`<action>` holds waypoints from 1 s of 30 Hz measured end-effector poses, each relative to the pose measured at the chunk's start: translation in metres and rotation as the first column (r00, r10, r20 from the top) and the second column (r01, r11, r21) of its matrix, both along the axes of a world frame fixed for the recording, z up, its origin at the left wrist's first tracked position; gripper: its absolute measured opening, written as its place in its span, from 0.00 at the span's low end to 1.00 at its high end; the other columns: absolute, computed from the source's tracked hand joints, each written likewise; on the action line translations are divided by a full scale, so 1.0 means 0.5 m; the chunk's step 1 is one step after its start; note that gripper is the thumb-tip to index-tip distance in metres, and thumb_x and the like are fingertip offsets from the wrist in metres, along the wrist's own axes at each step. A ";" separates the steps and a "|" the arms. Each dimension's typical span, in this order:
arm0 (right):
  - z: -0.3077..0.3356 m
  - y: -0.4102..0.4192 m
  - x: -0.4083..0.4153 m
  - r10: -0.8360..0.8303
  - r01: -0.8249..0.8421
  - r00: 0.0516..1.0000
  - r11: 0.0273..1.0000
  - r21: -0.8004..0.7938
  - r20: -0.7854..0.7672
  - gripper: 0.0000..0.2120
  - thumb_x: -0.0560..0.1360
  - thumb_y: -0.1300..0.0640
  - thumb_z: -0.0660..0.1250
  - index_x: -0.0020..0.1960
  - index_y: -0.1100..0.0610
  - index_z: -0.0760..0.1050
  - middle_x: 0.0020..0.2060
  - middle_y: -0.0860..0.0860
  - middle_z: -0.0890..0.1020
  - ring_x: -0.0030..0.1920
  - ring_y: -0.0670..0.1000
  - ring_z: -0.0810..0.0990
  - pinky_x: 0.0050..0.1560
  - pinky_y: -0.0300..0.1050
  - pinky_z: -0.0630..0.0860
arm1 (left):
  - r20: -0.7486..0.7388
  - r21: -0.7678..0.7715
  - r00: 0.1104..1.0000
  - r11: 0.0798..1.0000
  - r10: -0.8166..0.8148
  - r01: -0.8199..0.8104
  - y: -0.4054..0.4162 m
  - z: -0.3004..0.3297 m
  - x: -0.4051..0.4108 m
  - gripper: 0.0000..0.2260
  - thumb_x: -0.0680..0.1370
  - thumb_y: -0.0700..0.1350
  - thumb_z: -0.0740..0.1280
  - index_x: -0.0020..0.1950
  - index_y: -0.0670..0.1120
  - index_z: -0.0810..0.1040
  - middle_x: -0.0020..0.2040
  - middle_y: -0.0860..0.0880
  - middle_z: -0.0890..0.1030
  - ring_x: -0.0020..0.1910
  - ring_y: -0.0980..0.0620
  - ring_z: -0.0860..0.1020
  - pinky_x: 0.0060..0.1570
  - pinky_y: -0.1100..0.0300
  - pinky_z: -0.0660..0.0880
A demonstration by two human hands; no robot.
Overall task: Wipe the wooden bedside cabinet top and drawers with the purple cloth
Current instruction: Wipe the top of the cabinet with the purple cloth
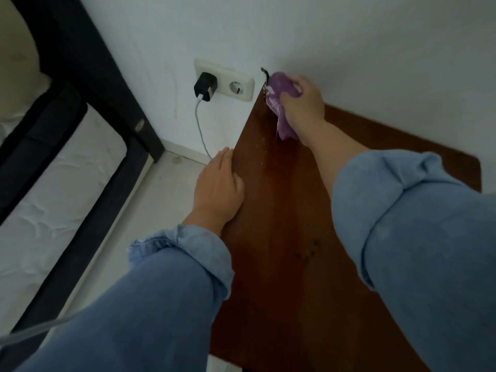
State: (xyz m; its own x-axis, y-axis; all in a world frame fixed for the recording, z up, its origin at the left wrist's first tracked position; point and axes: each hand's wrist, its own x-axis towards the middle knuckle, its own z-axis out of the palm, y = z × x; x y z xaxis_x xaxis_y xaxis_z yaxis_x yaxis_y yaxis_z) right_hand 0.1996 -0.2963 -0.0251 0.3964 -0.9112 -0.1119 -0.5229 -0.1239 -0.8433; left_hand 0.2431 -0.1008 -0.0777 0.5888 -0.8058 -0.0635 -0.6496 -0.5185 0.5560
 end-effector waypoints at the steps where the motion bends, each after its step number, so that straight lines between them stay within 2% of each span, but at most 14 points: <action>1: -0.011 -0.030 0.018 0.061 -0.064 0.997 0.995 -0.074 -0.051 0.21 0.74 0.61 0.61 0.66 0.51 0.73 0.63 0.50 0.77 0.63 0.50 0.75 0.67 0.40 0.68 | -0.016 -0.012 1.000 1.000 0.000 0.000 -0.007 -0.007 0.003 0.23 0.80 0.42 0.56 0.75 0.41 0.59 0.74 0.44 0.64 0.72 0.48 0.63 0.73 0.56 0.58; 4: -0.053 -0.090 0.051 0.161 -0.226 0.952 0.944 -0.241 -0.261 0.22 0.76 0.59 0.59 0.70 0.50 0.69 0.66 0.54 0.74 0.66 0.54 0.71 0.68 0.40 0.63 | -0.041 -0.052 0.999 0.999 0.005 -0.007 -0.009 -0.021 0.006 0.22 0.80 0.41 0.56 0.74 0.39 0.62 0.72 0.43 0.67 0.70 0.48 0.66 0.71 0.55 0.60; 7: -0.095 -0.098 0.062 0.124 -0.256 0.912 0.916 -0.308 -0.390 0.22 0.78 0.57 0.57 0.71 0.45 0.67 0.64 0.57 0.70 0.65 0.57 0.68 0.66 0.48 0.65 | -0.074 -0.050 0.997 0.999 0.004 -0.008 -0.012 -0.021 0.008 0.22 0.79 0.41 0.57 0.73 0.40 0.63 0.71 0.44 0.68 0.69 0.48 0.67 0.70 0.54 0.62; 10: -0.110 -0.091 0.064 0.077 -0.279 0.882 0.880 -0.384 -0.464 0.21 0.78 0.55 0.56 0.70 0.44 0.68 0.64 0.56 0.69 0.66 0.57 0.67 0.65 0.50 0.66 | -0.105 -0.034 0.994 0.999 0.006 -0.009 -0.014 -0.019 0.009 0.22 0.80 0.41 0.56 0.74 0.41 0.62 0.71 0.44 0.67 0.69 0.49 0.67 0.70 0.54 0.62; 14: -0.107 -0.073 0.058 0.111 -0.311 0.878 0.871 -0.379 -0.465 0.20 0.77 0.55 0.56 0.68 0.45 0.70 0.63 0.56 0.70 0.65 0.57 0.68 0.62 0.50 0.68 | -0.107 -0.039 0.994 0.999 0.014 -0.019 -0.014 -0.019 0.008 0.22 0.79 0.41 0.57 0.74 0.40 0.62 0.71 0.44 0.68 0.69 0.48 0.67 0.70 0.54 0.63; 18: -0.109 0.036 0.018 0.124 -0.357 0.862 0.837 -0.415 -0.491 0.20 0.76 0.54 0.57 0.65 0.43 0.72 0.63 0.53 0.71 0.60 0.58 0.69 0.55 0.51 0.68 | -0.110 -0.055 0.994 0.998 0.016 -0.022 -0.016 -0.021 0.009 0.22 0.79 0.39 0.58 0.73 0.38 0.63 0.71 0.42 0.68 0.69 0.46 0.67 0.70 0.55 0.62; 20: -0.111 0.111 -0.009 0.159 -0.378 0.864 0.832 -0.406 -0.478 0.19 0.76 0.55 0.58 0.65 0.43 0.72 0.62 0.53 0.71 0.58 0.57 0.69 0.53 0.50 0.68 | -0.111 -0.056 0.994 0.998 0.020 -0.026 -0.015 -0.022 0.009 0.22 0.78 0.38 0.58 0.72 0.37 0.64 0.71 0.41 0.68 0.69 0.45 0.67 0.71 0.59 0.59; 22: -0.112 0.166 -0.028 0.190 -0.381 0.873 0.841 -0.385 -0.449 0.18 0.76 0.55 0.59 0.64 0.43 0.73 0.61 0.52 0.72 0.56 0.56 0.70 0.52 0.51 0.68 | -0.118 -0.067 0.993 0.997 0.021 -0.029 -0.018 -0.022 0.011 0.21 0.78 0.37 0.59 0.71 0.36 0.65 0.69 0.39 0.69 0.67 0.44 0.68 0.67 0.65 0.58; 24: -0.110 0.185 -0.034 0.191 -0.365 0.878 0.860 -0.355 -0.439 0.18 0.76 0.55 0.59 0.64 0.43 0.73 0.61 0.51 0.71 0.56 0.56 0.69 0.52 0.51 0.68 | -0.133 -0.076 0.991 0.997 0.010 -0.021 -0.018 -0.019 0.013 0.20 0.78 0.37 0.59 0.69 0.36 0.66 0.67 0.39 0.71 0.66 0.43 0.69 0.65 0.63 0.60; 30: -0.099 0.176 -0.028 0.232 -0.399 0.835 0.880 -0.259 -0.499 0.18 0.79 0.55 0.55 0.66 0.43 0.70 0.65 0.51 0.68 0.60 0.57 0.66 0.56 0.51 0.66 | -0.134 -0.042 0.991 0.999 -0.011 0.005 0.044 -0.008 0.007 0.21 0.80 0.40 0.57 0.73 0.39 0.63 0.72 0.42 0.67 0.71 0.46 0.65 0.72 0.56 0.58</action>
